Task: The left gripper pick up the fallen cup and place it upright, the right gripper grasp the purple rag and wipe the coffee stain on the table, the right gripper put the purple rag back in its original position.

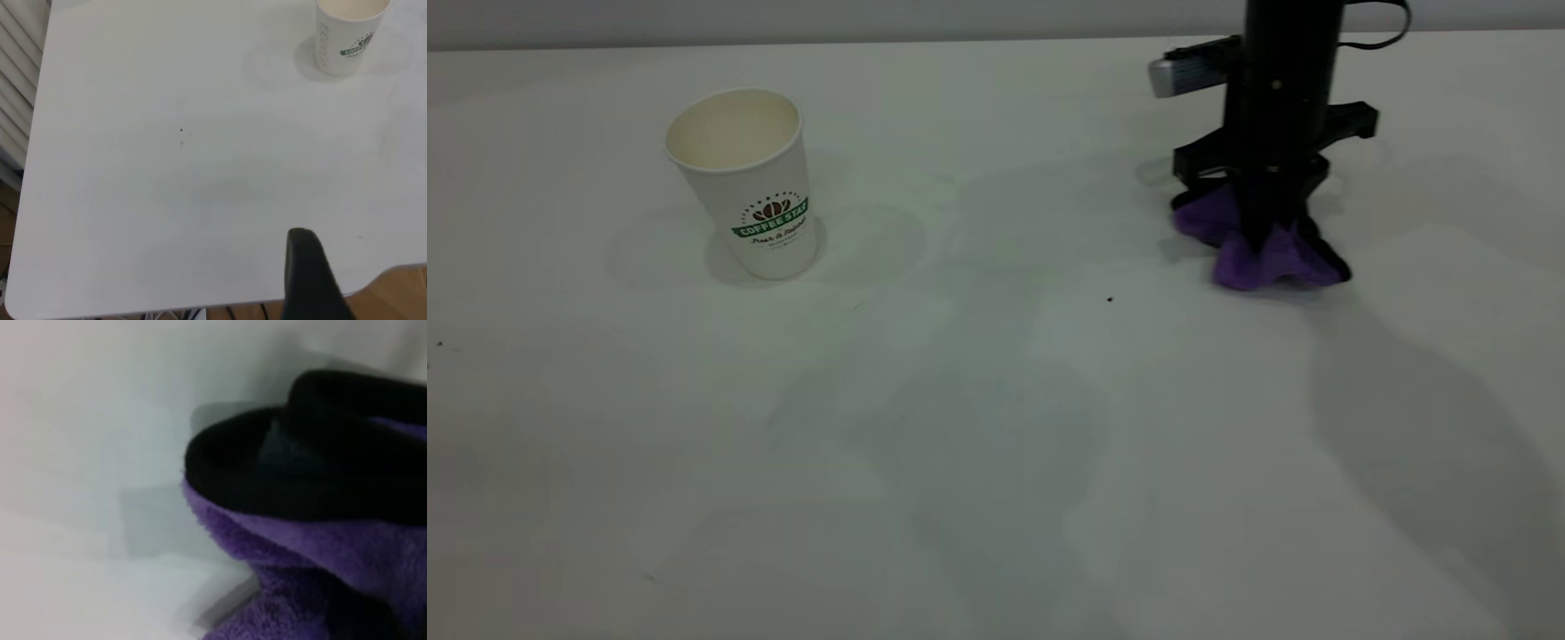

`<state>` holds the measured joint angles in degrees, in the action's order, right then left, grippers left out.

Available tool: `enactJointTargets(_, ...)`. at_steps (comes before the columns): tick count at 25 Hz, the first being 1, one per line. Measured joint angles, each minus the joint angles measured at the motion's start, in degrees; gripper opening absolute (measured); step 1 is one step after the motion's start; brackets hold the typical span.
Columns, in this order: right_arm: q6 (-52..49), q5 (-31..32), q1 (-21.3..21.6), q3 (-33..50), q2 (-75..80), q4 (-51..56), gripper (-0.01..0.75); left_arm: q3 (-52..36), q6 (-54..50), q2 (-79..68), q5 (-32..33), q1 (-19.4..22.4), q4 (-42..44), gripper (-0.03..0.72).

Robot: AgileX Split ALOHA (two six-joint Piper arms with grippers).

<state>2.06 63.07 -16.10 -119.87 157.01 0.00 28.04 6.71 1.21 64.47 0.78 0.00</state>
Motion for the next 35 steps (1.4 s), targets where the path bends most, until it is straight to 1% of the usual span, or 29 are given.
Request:
enactJointTargets(3, 0.5, 0.9, 0.1, 0.0, 0.0, -0.9, 0.181, 0.0, 0.0, 0.0, 0.0, 0.0, 0.0, 0.461)
enactJointTargets(5, 1.1, 1.5, 0.1, 0.1, 0.0, -1.1, 0.274, 0.0, 0.0, 0.0, 0.0, 0.0, 0.0, 0.461)
enactJointTargets(9, 1.4, 3.4, 0.2, 0.2, 0.0, -1.3, 0.485, 0.0, 0.0, 0.0, 0.0, 0.0, 0.0, 0.461)
enactJointTargets(11, 2.2, 4.5, 0.2, 0.3, 0.0, -1.3, 0.567, 0.0, 0.0, 0.0, 0.0, 0.0, 0.0, 0.461)
enactJointTargets(13, 2.7, 5.0, 0.2, 0.1, 0.0, -1.2, 0.616, 0.0, 0.0, 0.0, 0.0, 0.0, 0.0, 0.461)
enactJointTargets(15, 3.1, 5.2, 0.2, 0.0, -0.5, -0.6, 0.629, 0.0, 0.0, 0.0, 0.0, 0.0, 0.0, 0.461)
enactJointTargets(18, 3.3, 5.3, 0.2, 0.0, -3.6, 0.9, 0.620, 0.0, 0.0, 0.0, 0.0, 0.0, 0.0, 0.461)
enactJointTargets(23, 3.4, 5.6, 0.2, 0.0, -15.0, 3.4, 0.575, 0.0, 0.0, 0.0, 0.0, 0.0, 0.0, 0.461)
enactJointTargets(27, 3.4, 6.2, 0.3, 1.6, -25.9, 7.4, 0.567, 0.0, 0.1, 0.0, 0.0, 0.0, 0.0, 0.461)
enactJointTargets(29, 3.4, 6.4, 0.3, 4.3, -31.9, 8.7, 0.566, 0.0, 0.1, 0.0, 0.0, 0.0, 0.0, 0.461)
enactJointTargets(32, 3.3, 6.7, 0.3, 11.5, -42.7, 9.1, 0.566, 0.0, 0.1, 0.0, 0.0, 0.0, 0.0, 0.461)
enactJointTargets(35, 3.3, 7.0, 0.3, 22.0, -53.7, 8.9, 0.566, 0.0, 0.0, 0.0, 0.0, 0.0, 0.0, 0.461)
